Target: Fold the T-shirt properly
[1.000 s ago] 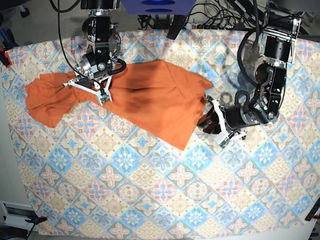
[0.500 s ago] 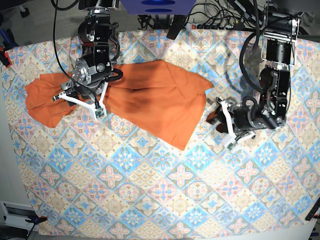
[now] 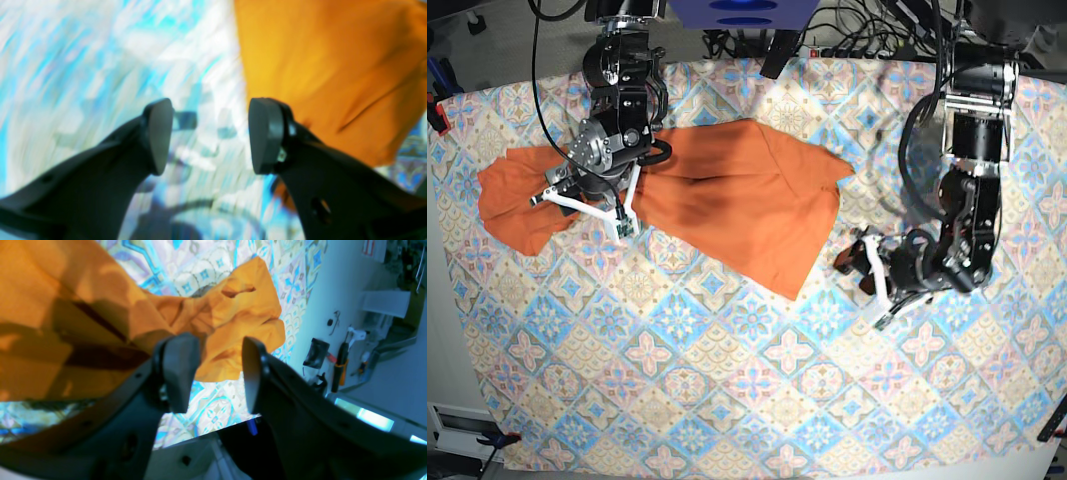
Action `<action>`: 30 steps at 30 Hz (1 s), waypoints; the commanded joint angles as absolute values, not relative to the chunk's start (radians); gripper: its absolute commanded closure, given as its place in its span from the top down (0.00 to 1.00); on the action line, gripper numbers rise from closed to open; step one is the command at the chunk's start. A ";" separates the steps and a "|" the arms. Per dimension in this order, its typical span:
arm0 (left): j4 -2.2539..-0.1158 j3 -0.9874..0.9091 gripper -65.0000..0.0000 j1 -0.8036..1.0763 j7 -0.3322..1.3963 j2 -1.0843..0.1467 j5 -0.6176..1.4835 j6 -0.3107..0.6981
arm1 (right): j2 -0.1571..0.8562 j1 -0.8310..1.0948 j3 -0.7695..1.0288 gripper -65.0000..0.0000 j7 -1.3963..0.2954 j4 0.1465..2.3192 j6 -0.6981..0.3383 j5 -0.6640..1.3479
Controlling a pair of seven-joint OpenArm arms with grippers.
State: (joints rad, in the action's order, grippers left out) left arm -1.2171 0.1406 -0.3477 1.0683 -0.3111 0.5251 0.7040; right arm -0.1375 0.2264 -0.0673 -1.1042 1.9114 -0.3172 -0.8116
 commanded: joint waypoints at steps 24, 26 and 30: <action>-0.539 0.407 0.65 -0.608 0.696 -0.111 0.532 0.698 | -0.136 0.229 -0.061 0.39 -1.101 1.929 -0.312 -0.828; -0.539 0.449 0.63 -0.607 0.696 -0.096 0.532 0.698 | -0.136 0.229 -0.061 0.39 -1.101 1.929 -0.312 -0.828; -0.539 0.542 0.42 -0.601 0.694 -0.084 0.535 0.698 | -0.136 0.229 -0.061 0.39 -1.101 1.929 -0.312 -0.828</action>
